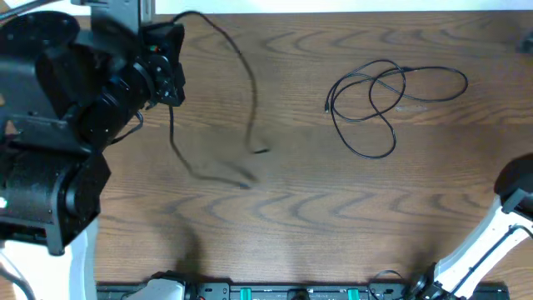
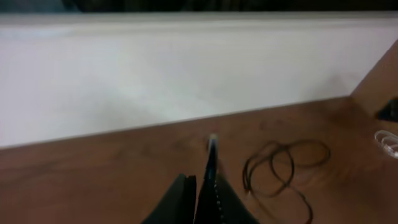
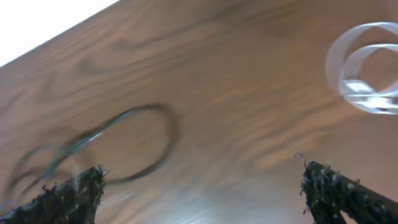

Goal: Untangle cables

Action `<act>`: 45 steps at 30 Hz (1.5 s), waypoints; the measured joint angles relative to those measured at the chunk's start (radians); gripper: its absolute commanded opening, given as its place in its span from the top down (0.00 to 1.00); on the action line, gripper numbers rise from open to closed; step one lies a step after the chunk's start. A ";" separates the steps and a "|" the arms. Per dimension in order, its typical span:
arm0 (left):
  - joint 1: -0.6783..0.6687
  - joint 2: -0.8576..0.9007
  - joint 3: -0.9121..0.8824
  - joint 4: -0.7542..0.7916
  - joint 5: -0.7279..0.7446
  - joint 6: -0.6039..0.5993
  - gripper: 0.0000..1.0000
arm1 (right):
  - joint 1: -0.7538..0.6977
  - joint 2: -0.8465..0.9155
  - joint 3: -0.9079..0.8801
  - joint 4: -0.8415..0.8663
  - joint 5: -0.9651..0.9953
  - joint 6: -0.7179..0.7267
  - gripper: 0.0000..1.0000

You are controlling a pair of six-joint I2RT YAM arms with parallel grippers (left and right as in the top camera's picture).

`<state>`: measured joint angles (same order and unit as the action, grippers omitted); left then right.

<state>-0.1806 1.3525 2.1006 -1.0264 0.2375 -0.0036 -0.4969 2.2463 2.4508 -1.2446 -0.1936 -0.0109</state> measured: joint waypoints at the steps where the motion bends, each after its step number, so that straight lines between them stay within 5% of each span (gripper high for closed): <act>1: 0.000 0.008 0.000 -0.011 0.000 0.000 0.88 | 0.018 -0.005 0.000 -0.009 -0.009 0.000 0.01; 10: 0.000 0.272 -0.020 0.038 0.127 0.003 0.88 | 0.476 -0.265 0.005 -0.234 -0.101 -0.130 0.01; 16: -0.003 0.274 -0.016 0.107 0.242 -0.015 0.88 | 0.567 -0.260 0.007 -0.285 -0.413 -0.480 0.01; 23: -0.087 0.270 0.021 0.066 0.392 -0.414 0.89 | 0.682 -0.260 0.007 -0.264 -0.565 -0.758 0.03; 27: -0.109 0.270 0.023 0.014 0.422 -0.542 0.89 | 0.719 -0.259 0.007 -0.209 -0.613 -0.806 0.29; 30: -0.152 0.270 0.023 0.021 0.439 -0.585 0.88 | 0.751 -0.259 0.007 -0.200 -0.624 -0.818 0.34; 31: -0.167 0.270 0.023 0.032 0.446 -0.598 0.88 | 0.764 -0.259 0.007 -0.197 -0.626 -0.819 0.46; 33: -0.177 0.270 0.023 0.057 0.463 -0.609 0.89 | 0.784 -0.259 0.007 -0.190 -0.628 -0.820 0.97; 34: -0.178 0.270 0.023 0.064 0.467 -0.615 0.88 | 0.790 -0.259 0.007 -0.180 -0.630 -0.826 0.99; 41: -0.178 0.270 0.023 0.065 0.471 -0.622 0.88 | 0.792 -0.259 0.007 -0.148 -0.629 -0.812 0.98; 43: -0.178 0.270 0.023 0.065 0.472 -0.623 0.88 | 0.782 -0.259 0.007 -0.143 -0.627 -0.805 0.41; 45: -0.178 0.269 0.023 0.064 0.471 -0.621 0.88 | 0.775 -0.259 0.007 -0.109 -0.592 -0.790 0.14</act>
<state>-0.3584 1.6218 2.1231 -0.9619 0.7086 -0.6250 0.2779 1.9869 2.4577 -1.3537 -0.7853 -0.8005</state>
